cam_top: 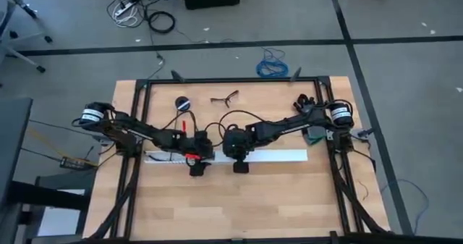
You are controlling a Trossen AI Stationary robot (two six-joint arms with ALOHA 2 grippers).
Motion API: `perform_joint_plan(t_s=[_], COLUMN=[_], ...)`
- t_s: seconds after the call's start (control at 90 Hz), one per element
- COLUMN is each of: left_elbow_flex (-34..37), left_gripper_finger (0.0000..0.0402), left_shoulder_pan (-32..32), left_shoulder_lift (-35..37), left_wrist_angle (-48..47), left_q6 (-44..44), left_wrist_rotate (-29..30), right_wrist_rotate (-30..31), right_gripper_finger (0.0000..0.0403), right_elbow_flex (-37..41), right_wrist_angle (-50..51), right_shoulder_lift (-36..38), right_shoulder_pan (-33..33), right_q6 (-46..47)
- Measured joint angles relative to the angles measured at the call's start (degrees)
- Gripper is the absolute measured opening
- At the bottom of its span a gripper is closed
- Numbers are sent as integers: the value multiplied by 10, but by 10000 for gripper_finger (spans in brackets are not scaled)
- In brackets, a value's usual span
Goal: Ziptie cables
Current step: Close the white cable duct
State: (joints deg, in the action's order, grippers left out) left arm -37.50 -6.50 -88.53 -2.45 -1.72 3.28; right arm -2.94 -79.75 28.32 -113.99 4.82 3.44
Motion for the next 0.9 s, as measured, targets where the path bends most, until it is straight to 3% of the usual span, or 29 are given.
perform_joint_plan(t_s=[0.233,0.578,0.9], left_elbow_flex=[0,0,0], left_gripper_finger=[232,234,234], left_shoulder_pan=[0,0,0], left_shoulder_lift=[0,0,0], left_wrist_angle=[0,7,7], left_q6=[0,0,0], left_wrist_rotate=[-1,-2,2], right_wrist_rotate=[-21,-69,-57], right_gripper_finger=[0,0,0], right_elbow_flex=[1,2,2], right_wrist_angle=[-9,-47,-63], right_shoulder_lift=[0,-1,2], right_shoulder_pan=[-4,-28,-29], right_q6=[0,-20,-35])
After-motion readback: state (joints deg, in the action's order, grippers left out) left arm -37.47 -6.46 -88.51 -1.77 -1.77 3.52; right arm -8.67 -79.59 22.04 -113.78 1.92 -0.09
